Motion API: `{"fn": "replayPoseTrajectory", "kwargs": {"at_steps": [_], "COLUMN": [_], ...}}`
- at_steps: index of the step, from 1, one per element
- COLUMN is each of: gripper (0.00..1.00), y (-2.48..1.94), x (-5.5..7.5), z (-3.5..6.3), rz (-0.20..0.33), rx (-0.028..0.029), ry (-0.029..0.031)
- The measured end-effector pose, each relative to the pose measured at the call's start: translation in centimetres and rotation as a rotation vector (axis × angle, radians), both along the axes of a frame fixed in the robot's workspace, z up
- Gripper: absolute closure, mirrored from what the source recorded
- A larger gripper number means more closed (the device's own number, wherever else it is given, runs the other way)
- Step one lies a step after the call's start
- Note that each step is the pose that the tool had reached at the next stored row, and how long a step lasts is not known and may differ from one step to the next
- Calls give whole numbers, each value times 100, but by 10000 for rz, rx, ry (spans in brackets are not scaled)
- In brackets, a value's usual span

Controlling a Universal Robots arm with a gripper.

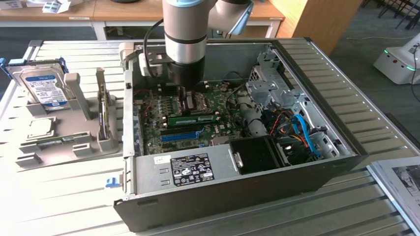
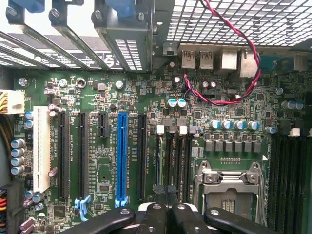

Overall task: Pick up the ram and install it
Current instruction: 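Press down the ram until it locks into place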

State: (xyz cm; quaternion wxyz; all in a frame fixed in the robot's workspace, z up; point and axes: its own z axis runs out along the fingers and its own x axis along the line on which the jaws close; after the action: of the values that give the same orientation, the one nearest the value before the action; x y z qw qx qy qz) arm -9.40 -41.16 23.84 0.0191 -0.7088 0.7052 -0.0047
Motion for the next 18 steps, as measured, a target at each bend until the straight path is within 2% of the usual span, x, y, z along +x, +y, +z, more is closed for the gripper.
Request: {"fn": "replayPoseTrajectory", "kwargs": {"at_steps": [18], "gripper": [90], "y": [0], "x": [-2], "z": [-67], "rz": [0], "rx": [-1], "ry": [0]}}
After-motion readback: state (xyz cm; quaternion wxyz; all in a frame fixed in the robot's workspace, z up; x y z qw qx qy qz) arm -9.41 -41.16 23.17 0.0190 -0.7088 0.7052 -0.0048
